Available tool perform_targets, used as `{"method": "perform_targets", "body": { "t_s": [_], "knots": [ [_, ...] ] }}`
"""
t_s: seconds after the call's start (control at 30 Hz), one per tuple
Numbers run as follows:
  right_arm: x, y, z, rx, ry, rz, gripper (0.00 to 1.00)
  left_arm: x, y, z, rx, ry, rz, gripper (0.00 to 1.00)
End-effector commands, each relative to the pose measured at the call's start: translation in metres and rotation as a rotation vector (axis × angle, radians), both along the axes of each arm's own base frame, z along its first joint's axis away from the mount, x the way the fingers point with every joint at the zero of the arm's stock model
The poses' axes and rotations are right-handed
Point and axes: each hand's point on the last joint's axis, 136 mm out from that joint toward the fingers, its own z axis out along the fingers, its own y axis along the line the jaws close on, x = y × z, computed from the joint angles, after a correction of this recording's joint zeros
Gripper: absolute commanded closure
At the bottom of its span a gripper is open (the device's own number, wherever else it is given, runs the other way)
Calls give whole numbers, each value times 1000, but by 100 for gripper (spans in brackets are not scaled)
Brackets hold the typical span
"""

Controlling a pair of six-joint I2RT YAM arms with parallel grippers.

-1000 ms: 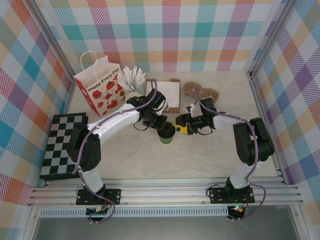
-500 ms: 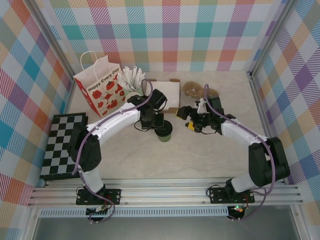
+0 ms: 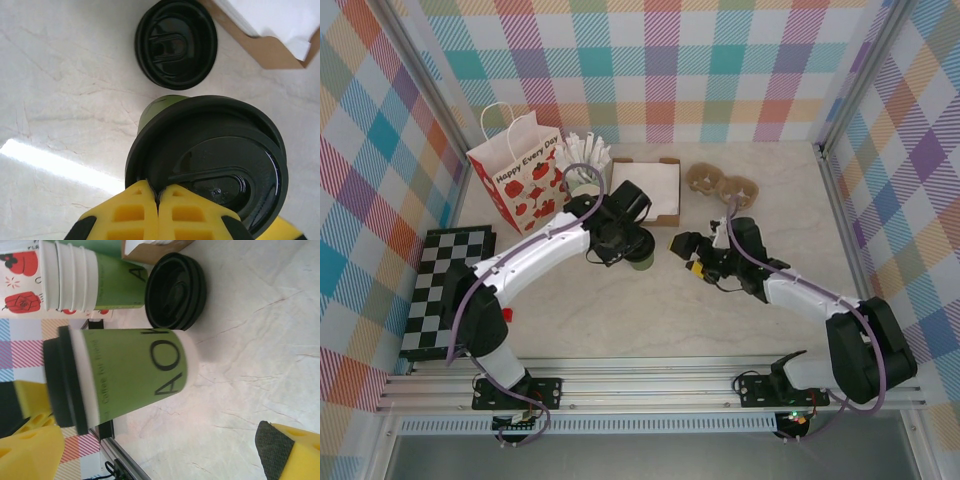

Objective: Pack the takeout coffee

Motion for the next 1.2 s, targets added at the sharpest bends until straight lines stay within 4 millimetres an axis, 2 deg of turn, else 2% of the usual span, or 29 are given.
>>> {"method": "perform_targets", "body": {
  "t_s": [0.0, 0.17, 0.47, 0.57, 0.83, 1.07, 1.17],
  "knots": [
    [4, 9, 16, 31, -82, -19, 0, -9, 3, -9, 9, 73, 120, 100],
    [4, 12, 1, 19, -88, -101, 1, -9, -1, -19, 27, 120, 148, 100],
    [-6, 44, -16, 41, -105, 52, 3, -7, -3, -31, 38, 132, 188, 100],
    [-7, 45, -27, 52, -79, 47, 3, -8, -3, -33, 46, 136, 186, 100],
    [-7, 53, -37, 40, -60, 93, 4, -12, -4, -44, 62, 169, 181, 100],
    [-11, 48, -67, -11, 29, 79, 4, -15, -3, -52, 79, 189, 179, 100],
    [-16, 42, -83, -50, 95, 64, 4, -21, 0, -63, 94, 219, 179, 100]
  ]
}}
